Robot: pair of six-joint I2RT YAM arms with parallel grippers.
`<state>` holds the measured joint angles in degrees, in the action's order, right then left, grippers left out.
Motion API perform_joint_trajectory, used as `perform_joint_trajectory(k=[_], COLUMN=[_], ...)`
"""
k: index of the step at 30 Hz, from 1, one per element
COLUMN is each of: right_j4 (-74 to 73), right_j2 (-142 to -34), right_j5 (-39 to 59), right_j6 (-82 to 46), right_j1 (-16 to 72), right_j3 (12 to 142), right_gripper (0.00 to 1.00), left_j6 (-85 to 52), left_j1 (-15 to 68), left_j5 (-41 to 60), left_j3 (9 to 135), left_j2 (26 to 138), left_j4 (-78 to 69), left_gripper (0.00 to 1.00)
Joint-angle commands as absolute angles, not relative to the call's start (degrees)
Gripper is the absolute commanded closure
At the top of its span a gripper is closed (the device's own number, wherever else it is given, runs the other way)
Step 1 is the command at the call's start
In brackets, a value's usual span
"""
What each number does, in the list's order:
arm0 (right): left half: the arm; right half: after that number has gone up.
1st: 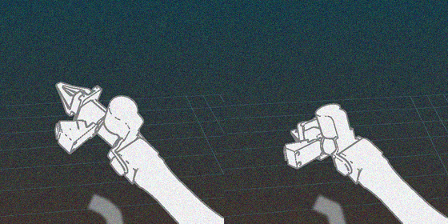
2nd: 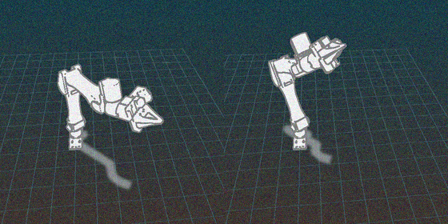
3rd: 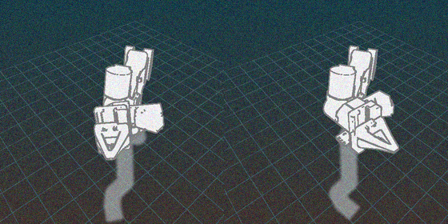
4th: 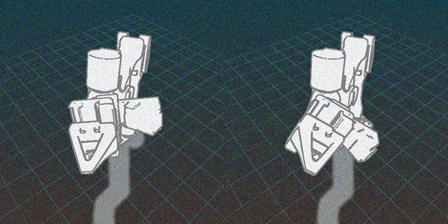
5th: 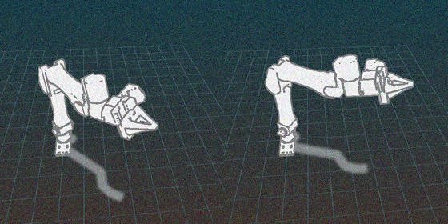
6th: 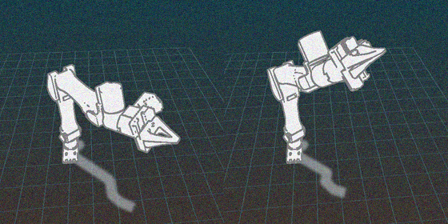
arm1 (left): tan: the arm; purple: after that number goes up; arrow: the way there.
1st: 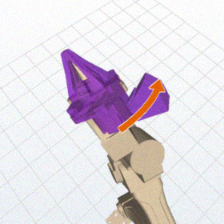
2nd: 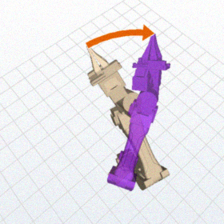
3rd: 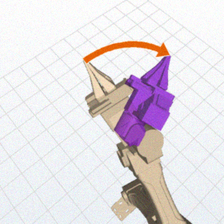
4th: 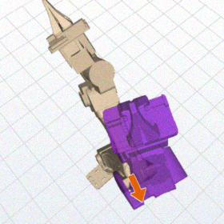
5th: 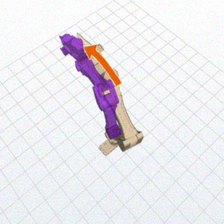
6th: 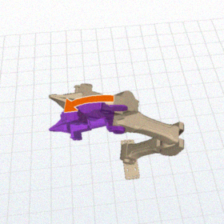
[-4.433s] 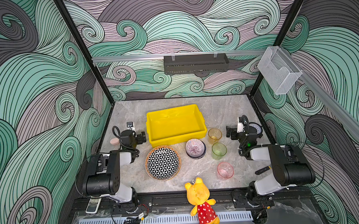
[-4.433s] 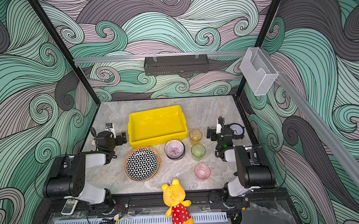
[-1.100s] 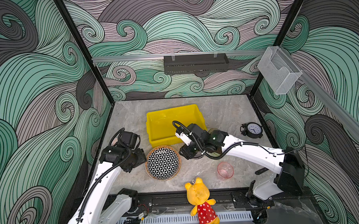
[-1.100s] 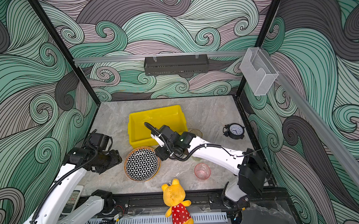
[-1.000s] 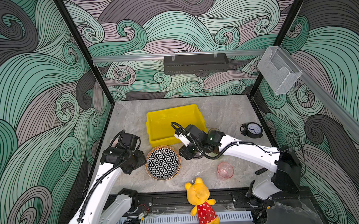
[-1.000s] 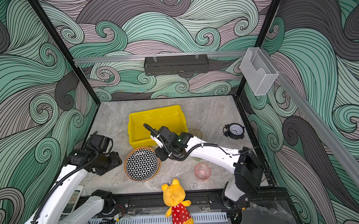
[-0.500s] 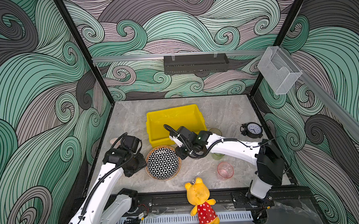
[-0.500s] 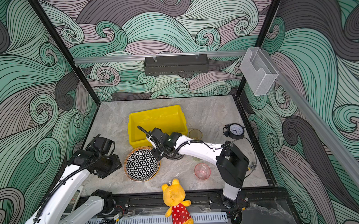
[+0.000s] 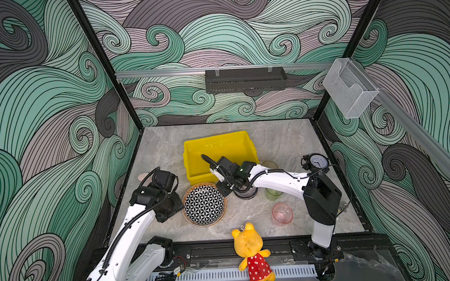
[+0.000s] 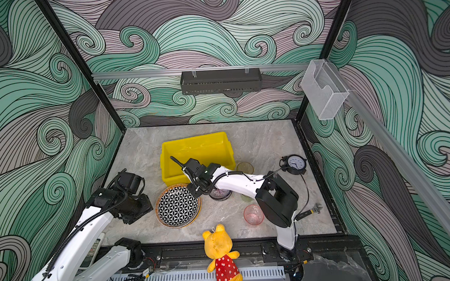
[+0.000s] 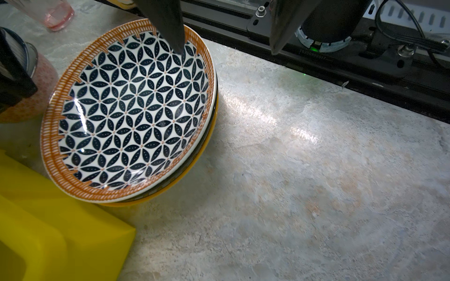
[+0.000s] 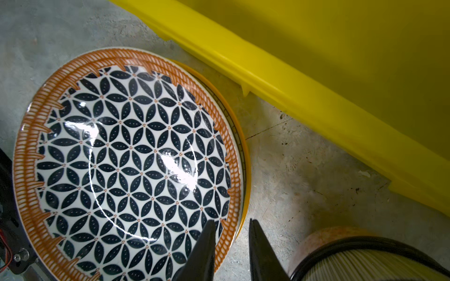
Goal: Place the mixed dishes into the plastic bin
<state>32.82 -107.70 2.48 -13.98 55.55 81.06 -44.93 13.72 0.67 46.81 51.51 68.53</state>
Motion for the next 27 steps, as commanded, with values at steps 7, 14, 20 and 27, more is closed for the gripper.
perform_joint_trajectory(k=[7, 14, 20, 27], right_j4=[34.35, 34.83, 34.87, 34.9], right_j2=[-110.15, -110.98, -111.44, -111.88], right_j5=[2.43, 2.61, 2.83, 4.03], right_j6=[-14.38, -14.24, -14.0, -14.29], right_j1=[55.2, 55.19, 55.23, 55.36], right_j3=[83.05, 83.29, 83.14, 82.92], right_gripper=[0.78, 0.82, 0.84, 0.86], left_j6=[-49.17, -50.97, -51.68, -52.86], left_j1=[14.15, 14.15, 14.23, 14.58], left_j5=[1.69, 3.11, 3.87, 4.55], left_j3=[43.68, 41.16, 40.08, 38.4], left_j2=[51.92, 52.11, 52.3, 52.56], left_j4=[66.84, 64.19, 63.14, 61.09], left_gripper=[0.42, 0.43, 0.46, 0.53])
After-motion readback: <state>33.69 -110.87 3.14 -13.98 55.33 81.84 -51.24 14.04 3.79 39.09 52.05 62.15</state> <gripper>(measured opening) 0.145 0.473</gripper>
